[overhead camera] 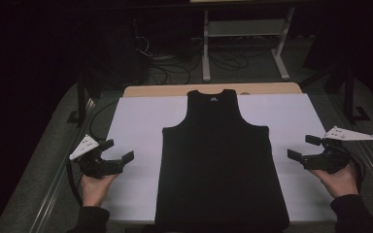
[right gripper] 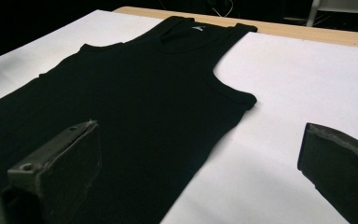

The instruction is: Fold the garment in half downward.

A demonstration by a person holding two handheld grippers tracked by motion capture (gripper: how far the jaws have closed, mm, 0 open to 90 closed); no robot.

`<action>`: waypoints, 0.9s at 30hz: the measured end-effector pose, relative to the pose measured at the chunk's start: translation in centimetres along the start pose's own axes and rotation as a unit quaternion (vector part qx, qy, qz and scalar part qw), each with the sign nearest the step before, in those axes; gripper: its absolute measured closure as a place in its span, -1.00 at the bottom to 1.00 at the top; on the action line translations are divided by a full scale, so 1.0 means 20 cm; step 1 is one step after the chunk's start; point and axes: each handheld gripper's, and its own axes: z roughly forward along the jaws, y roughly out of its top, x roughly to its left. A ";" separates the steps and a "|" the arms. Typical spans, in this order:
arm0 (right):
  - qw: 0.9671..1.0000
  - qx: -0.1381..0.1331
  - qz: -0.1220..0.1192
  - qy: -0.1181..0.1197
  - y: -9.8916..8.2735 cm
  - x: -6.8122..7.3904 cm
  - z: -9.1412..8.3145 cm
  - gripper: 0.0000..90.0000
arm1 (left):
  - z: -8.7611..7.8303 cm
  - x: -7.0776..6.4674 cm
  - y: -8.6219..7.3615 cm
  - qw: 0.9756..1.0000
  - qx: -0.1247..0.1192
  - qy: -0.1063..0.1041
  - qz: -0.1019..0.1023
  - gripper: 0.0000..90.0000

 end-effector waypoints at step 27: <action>0.999 0.028 -0.019 0.017 0.16 -0.02 0.08 -1.00 | 0.10 -0.03 0.14 0.998 0.046 -0.026 0.033 -1.00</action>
